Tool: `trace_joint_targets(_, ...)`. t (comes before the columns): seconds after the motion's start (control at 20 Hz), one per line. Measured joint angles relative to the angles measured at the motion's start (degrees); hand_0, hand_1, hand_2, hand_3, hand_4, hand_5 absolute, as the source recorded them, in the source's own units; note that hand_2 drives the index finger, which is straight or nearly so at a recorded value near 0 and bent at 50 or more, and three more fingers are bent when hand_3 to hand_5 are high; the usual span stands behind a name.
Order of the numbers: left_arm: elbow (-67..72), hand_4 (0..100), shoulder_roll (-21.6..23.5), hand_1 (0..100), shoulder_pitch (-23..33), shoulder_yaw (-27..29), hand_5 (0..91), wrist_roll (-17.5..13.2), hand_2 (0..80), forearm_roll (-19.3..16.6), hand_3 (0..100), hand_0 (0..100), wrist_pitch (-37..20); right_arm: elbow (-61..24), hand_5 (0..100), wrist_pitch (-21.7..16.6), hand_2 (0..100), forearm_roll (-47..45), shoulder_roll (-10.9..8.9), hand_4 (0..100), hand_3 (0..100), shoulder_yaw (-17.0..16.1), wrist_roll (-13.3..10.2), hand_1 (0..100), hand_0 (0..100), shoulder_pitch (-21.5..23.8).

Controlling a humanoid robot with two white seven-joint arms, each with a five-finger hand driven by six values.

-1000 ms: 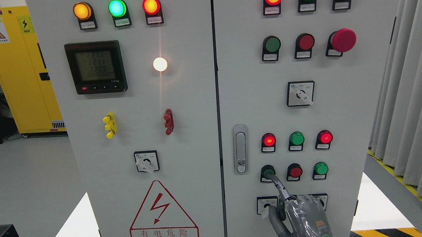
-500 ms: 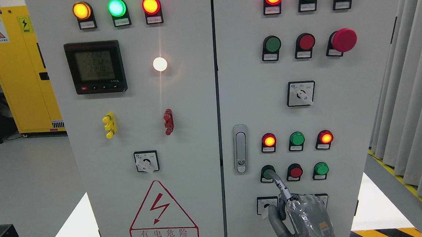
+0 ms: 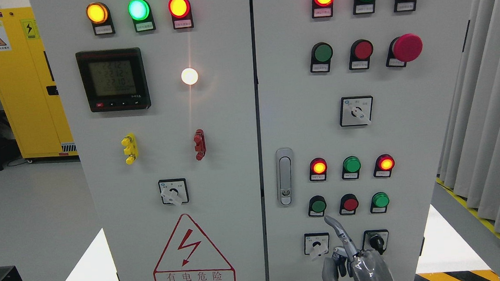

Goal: Press green start button

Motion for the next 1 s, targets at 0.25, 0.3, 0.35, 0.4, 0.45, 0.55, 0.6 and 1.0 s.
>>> trace_joint_targets(0.25, 0.0, 0, 0.0, 56, 0.0, 0.0, 0.0, 0.2, 0.0, 0.0, 0, 12, 0.0, -1.2, 10, -1.0, 0, -9.8, -0.35, 12, 9, 0.9, 0.8, 79, 92, 2.6)
trace_joint_targets(0.3, 0.0, 0, 0.0, 56, 0.0, 0.0, 0.0, 0.2, 0.0, 0.0, 0, 12, 0.0, -1.4, 6, -1.1, 0, -11.5, -0.41, 7, 4, 1.0, 0.9, 78, 92, 2.9)
trace_joint_targets(0.35, 0.0, 0, 0.0, 56, 0.0, 0.0, 0.0, 0.2, 0.0, 0.0, 0, 12, 0.0, -1.5, 4, -1.1, 0, -13.1, -0.44, 6, 3, 1.2, 1.0, 78, 91, 3.2)
trace_joint_targets(0.4, 0.0, 0, 0.0, 56, 0.0, 0.0, 0.0, 0.2, 0.0, 0.0, 0, 12, 0.0, -1.7, 3, -1.2, 0, -14.5, -0.5, 4, 1, 1.3, 1.1, 77, 90, 3.4)
trace_joint_targets(0.45, 0.0, 0, 0.0, 56, 0.0, 0.0, 0.0, 0.1, 0.0, 0.0, 0, 12, 0.0, -1.8, 2, -1.2, 0, -15.8, -0.53, 4, 1, 1.4, 1.2, 76, 90, 3.5)
trace_joint_targets(0.55, 0.0, 0, 0.0, 56, 0.0, 0.0, 0.0, 0.1, 0.0, 0.0, 0, 12, 0.0, -2.1, 2, -1.2, 0, -17.9, -0.6, 4, 1, 1.6, 1.7, 76, 89, 3.8)
trace_joint_targets(0.6, 0.0, 0, 0.0, 56, 0.0, 0.0, 0.0, 0.1, 0.0, 0.0, 0, 12, 0.0, -2.2, 2, -1.2, 0, -18.7, -0.63, 4, 1, 1.7, 2.5, 76, 89, 3.9)
trace_joint_targets(1.0, 0.0, 0, 0.0, 56, 0.0, 0.0, 0.0, 0.0, 0.0, 0.0, 0, 12, 0.0, -2.8, 2, -1.3, 0, -23.1, -0.79, 5, 3, 2.2, 5.6, 74, 87, 4.3)
